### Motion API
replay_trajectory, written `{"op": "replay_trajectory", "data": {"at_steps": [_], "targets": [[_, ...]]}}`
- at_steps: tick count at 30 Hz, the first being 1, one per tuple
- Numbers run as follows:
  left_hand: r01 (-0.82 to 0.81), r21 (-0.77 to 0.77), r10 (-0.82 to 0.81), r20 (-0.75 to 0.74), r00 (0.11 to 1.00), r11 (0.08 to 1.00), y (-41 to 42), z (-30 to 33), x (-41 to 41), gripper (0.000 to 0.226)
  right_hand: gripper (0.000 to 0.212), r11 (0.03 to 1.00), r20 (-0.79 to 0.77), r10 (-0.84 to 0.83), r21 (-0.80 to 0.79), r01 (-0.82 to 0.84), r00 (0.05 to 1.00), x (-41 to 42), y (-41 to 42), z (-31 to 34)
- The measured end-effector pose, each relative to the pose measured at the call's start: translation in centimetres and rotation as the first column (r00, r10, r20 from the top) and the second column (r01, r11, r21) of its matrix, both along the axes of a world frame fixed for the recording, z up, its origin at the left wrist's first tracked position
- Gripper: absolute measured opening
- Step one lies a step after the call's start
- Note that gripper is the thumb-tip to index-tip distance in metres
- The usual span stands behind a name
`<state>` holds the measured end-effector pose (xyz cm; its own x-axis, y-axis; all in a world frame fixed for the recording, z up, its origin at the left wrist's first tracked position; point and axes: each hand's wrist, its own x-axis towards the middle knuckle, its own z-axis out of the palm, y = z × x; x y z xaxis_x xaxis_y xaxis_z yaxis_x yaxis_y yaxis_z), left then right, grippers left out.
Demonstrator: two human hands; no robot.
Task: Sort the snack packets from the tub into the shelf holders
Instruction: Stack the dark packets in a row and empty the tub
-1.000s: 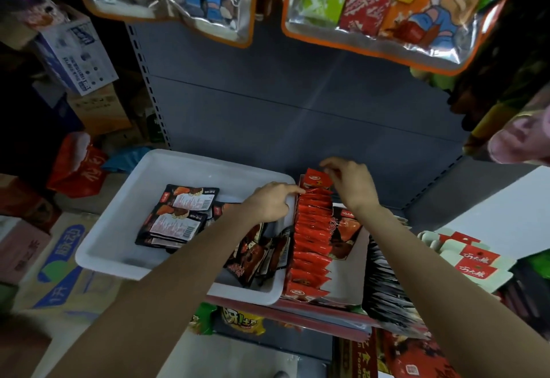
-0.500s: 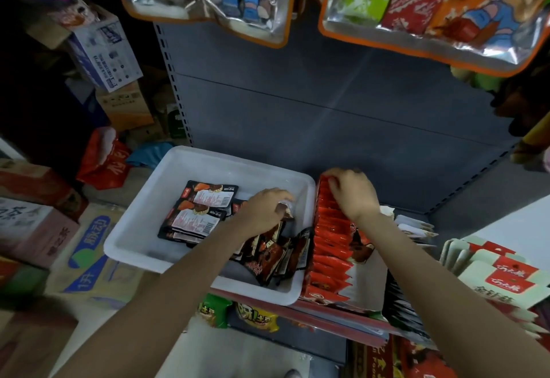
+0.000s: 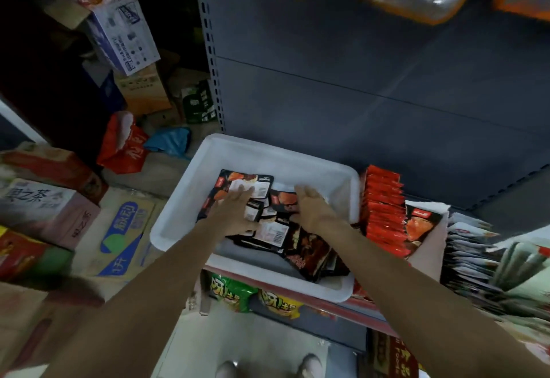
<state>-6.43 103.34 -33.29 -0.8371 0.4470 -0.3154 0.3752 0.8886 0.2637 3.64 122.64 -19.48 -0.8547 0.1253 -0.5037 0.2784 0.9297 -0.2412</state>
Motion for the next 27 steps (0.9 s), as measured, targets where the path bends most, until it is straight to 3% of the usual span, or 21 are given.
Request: {"op": "replay_trajectory", "data": {"at_steps": [2, 5, 8, 9, 11, 13, 15, 18, 21, 23, 25, 27], "targets": [[0.048, 0.002, -0.048, 0.129, 0.990, 0.999, 0.0, 7.0, 3.2, 0.096, 0.069, 0.997, 0.028, -0.043, 0.058, 0.041, 0.999, -0.1, -0.6, -1.4], [0.050, -0.035, -0.043, 0.171, 0.984, 0.998, -0.2, 9.4, 4.2, 0.088, 0.042, 0.988, -0.075, -0.021, 0.150, 0.032, 0.997, 0.1, -1.4, -2.1], [-0.065, 0.143, 0.041, 0.161, 0.986, 0.988, 0.1, 10.5, 4.8, 0.075, 0.042, 0.986, -0.200, 0.016, 0.165, 0.018, 0.980, 0.9, -2.0, -1.4], [-0.153, 0.287, 0.090, 0.222, 0.971, 0.946, 0.3, 11.3, 5.3, 0.078, 0.042, 0.985, -0.243, 0.031, 0.175, 0.012, 0.970, 1.1, -2.2, -1.1], [-0.371, 0.502, 0.104, 0.481, 0.871, 0.782, 0.8, 12.9, 6.2, 0.080, 0.044, 0.978, -0.316, 0.091, 0.208, -0.024, 0.945, 1.8, -2.8, -0.4], [-0.445, 0.572, 0.048, 0.577, 0.815, 0.689, 1.2, 14.2, 6.9, 0.049, 0.047, 0.976, -0.357, 0.148, 0.202, -0.078, 0.922, 2.6, -3.5, 0.3], [-0.474, 0.629, 0.089, 0.543, 0.835, 0.616, 1.2, 14.8, 6.7, 0.021, 0.057, 0.995, -0.352, 0.093, 0.012, -0.095, 0.931, 3.0, -3.6, 1.1], [-0.429, 0.667, 0.143, 0.439, 0.887, 0.609, 0.8, 15.0, 5.8, 0.017, 0.070, 0.928, -0.408, -0.115, -0.371, -0.049, 0.906, 3.3, -2.9, 2.5], [-0.369, 0.688, 0.142, 0.365, 0.920, 0.625, 0.6, 15.8, 5.4, 0.019, 0.067, 0.893, -0.431, -0.321, -0.435, 0.117, 0.844, 3.2, -1.3, 3.6], [-0.362, 0.734, 0.122, 0.360, 0.925, 0.574, 1.2, 16.9, 5.6, 0.022, 0.054, 0.800, -0.363, -0.471, -0.561, 0.215, 0.804, 3.3, -0.2, 4.6], [-0.356, 0.753, 0.106, 0.360, 0.927, 0.553, 2.2, 18.0, 6.0, 0.020, 0.025, 0.691, -0.329, -0.542, -0.698, 0.187, 0.773, 3.8, 0.8, 5.9], [-0.334, 0.764, 0.086, 0.347, 0.934, 0.551, 3.7, 18.6, 6.2, 0.020, 0.008, 0.684, -0.351, -0.540, -0.713, 0.156, 0.765, 4.9, 1.8, 7.1]]}}
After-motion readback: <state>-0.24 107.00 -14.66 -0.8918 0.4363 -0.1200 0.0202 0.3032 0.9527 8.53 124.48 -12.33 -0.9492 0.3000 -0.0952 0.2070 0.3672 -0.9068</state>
